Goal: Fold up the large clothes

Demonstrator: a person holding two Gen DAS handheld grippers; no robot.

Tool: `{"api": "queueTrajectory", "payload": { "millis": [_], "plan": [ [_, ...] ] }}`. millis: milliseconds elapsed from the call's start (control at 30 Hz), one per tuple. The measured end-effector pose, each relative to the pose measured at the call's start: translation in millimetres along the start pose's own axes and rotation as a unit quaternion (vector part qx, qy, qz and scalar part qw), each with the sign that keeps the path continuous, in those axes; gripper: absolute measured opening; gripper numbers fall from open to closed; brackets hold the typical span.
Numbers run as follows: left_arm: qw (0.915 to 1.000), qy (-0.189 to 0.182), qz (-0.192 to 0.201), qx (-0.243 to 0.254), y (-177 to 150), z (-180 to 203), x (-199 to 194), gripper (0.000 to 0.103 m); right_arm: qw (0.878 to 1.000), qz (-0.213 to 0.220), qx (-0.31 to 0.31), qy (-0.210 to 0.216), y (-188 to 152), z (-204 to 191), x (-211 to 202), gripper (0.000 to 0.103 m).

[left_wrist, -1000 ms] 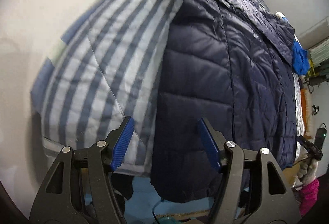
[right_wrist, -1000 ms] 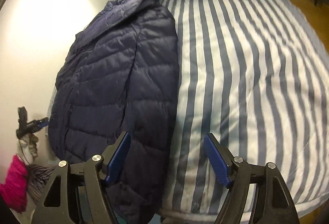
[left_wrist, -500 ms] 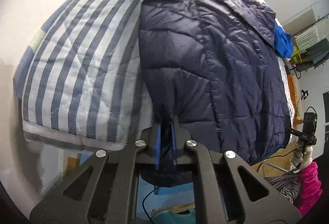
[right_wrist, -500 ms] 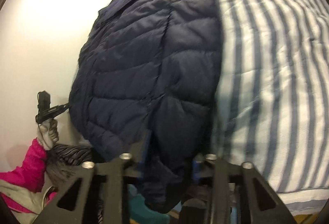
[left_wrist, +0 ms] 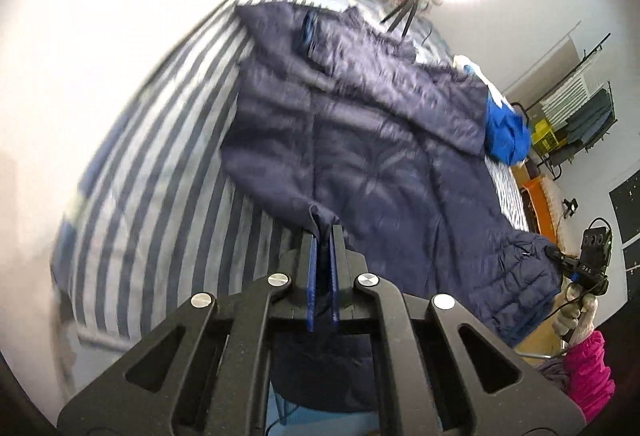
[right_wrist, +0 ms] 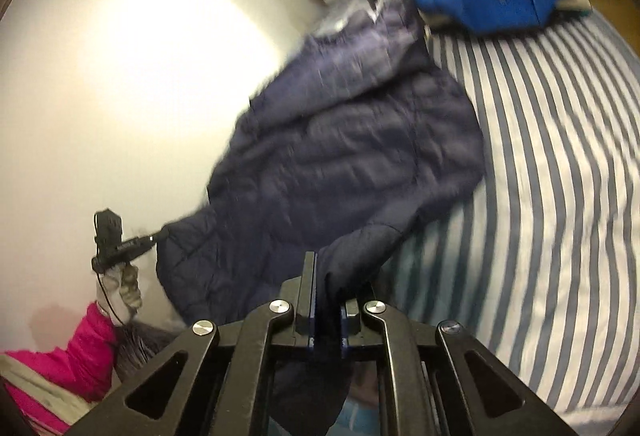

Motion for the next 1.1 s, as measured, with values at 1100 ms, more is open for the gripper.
{"api": "queueTrajectory", "payload": {
  "millis": [1100],
  "plan": [
    [0.9944,0.104,0.005,-0.016,177.7,-47.6,175.1,0.005,0.986,0.031,0.061,-0.153,204.9,78.6,149.6,0.008]
  ]
}}
Point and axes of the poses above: each gripper's, at about its wrist camera, not at the fingertips, and x roughly the way its jaws point, z to its right, y to its top, the point moved 1 cm from there along x, roughly the way its jaws point, and after that the axes turned 1 degree about -y, right-handed, at the moved point
